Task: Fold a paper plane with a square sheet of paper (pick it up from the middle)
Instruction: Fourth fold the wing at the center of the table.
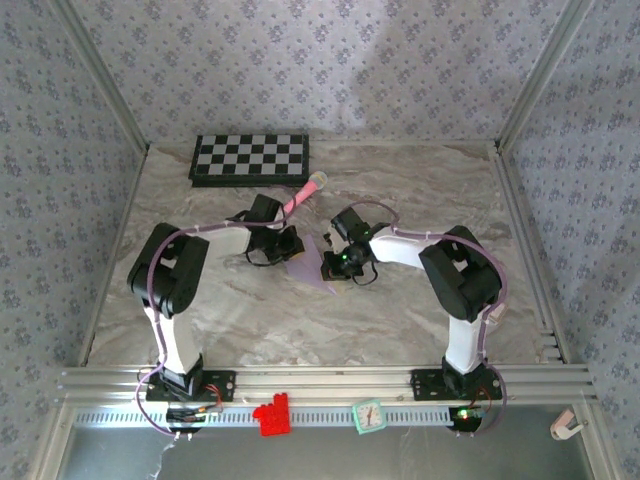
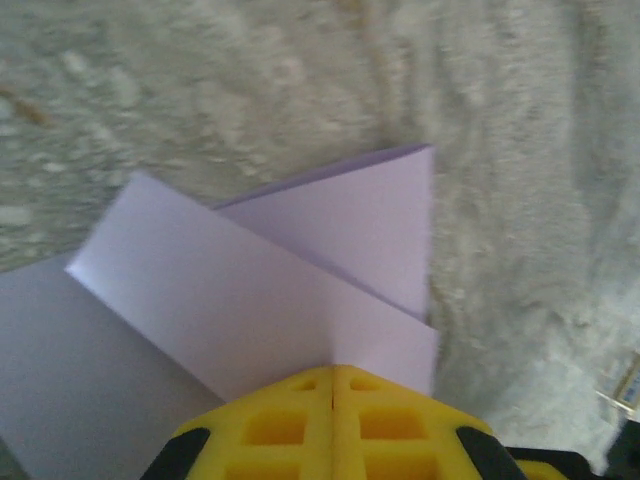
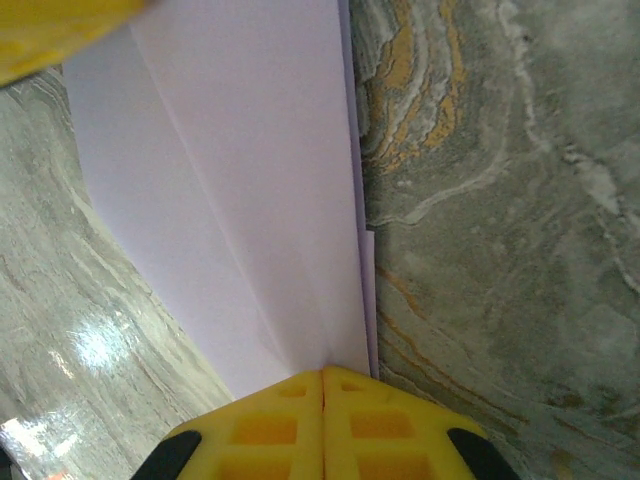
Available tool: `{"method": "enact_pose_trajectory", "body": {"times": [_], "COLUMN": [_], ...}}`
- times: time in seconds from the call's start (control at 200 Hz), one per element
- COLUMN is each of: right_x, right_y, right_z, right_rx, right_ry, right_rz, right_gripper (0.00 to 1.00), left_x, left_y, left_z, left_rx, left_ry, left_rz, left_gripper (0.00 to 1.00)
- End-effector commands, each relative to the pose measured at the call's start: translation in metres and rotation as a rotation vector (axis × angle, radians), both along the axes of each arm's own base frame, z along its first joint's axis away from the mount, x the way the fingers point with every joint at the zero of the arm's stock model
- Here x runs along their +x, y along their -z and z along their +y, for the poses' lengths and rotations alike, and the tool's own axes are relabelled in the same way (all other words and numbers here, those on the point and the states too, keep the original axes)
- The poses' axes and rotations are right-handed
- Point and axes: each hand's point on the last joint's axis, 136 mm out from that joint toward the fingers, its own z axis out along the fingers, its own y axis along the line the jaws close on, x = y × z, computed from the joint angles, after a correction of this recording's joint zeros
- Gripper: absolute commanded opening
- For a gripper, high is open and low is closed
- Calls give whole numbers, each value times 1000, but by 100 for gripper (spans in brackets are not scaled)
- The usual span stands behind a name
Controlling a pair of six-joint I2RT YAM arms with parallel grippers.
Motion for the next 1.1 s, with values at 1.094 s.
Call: {"method": "enact_pose_trajectory", "body": {"times": [1.094], "right_x": [30], "right_y": [3], "right_z": [47], "right_rx": [84], "right_ry": [31], "right_rz": [63], "right_gripper": [4], "left_x": [-21], "left_y": [46], "left_z": [36], "left_rx": [231], "left_ry": [-61], "left_rz": [174], "left_gripper": [2]}}
